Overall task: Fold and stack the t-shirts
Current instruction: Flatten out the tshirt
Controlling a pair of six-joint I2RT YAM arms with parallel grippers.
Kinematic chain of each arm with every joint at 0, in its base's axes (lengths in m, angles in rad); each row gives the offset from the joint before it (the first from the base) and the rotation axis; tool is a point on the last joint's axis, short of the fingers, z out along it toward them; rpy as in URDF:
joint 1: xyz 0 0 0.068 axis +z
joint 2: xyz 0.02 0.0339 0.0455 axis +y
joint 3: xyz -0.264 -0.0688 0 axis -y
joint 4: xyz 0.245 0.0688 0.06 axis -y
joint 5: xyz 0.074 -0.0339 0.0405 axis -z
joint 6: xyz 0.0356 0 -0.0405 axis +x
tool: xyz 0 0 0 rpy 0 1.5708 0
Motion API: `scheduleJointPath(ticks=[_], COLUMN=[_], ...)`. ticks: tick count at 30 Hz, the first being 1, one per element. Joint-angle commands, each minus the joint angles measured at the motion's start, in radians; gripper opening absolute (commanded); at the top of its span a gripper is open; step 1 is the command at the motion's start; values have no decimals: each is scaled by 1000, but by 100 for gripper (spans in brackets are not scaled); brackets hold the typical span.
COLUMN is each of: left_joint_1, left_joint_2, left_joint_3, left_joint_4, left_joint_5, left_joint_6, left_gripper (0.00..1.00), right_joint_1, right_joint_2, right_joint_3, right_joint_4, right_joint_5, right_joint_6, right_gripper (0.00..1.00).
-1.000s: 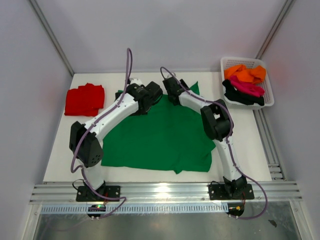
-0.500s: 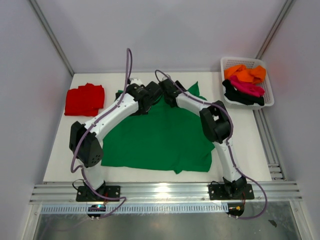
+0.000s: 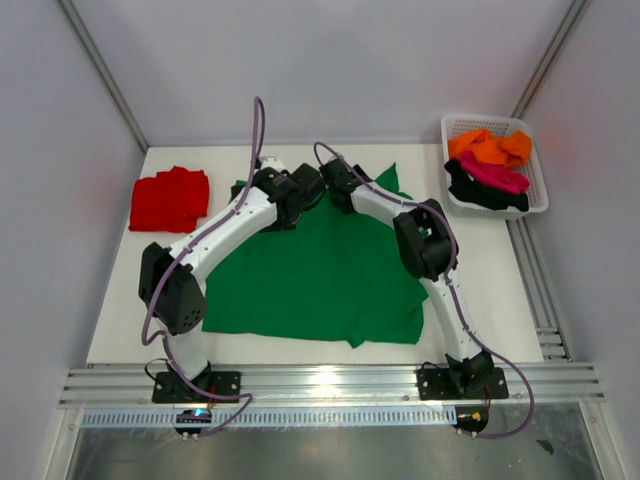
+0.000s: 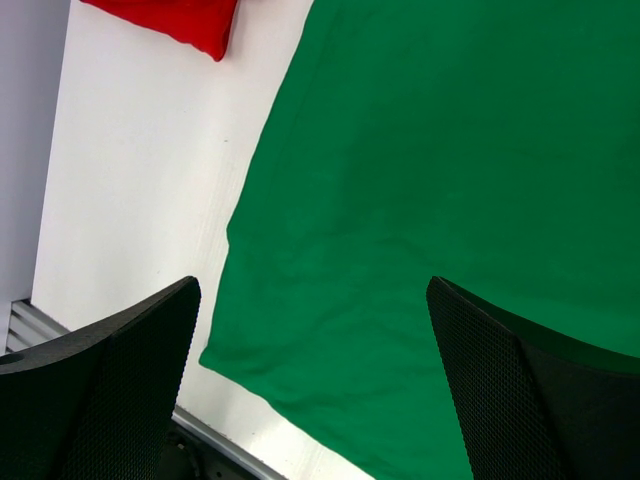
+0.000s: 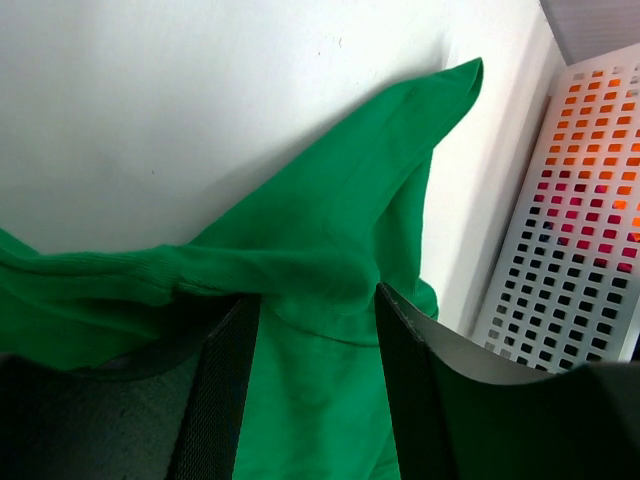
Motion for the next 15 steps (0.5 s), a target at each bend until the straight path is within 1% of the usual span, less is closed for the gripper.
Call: scheduleJointPath(ticks=[1, 15], left_joint_1=[-2, -2], left_joint_2=[-29, -34], left_joint_3=[-1, -10], left_joint_4=[2, -3], left_joint_5=[-31, -28], left_joint_6=[-3, -9], left_gripper=[98, 98], right_joint_1=[-7, -53], right_joint_2=[1, 17], right_joint_3=[35, 64], right_joint_4=[-9, 9], right_joint_5=[7, 41], right_joint_6=[13, -3], right_gripper=[54, 54])
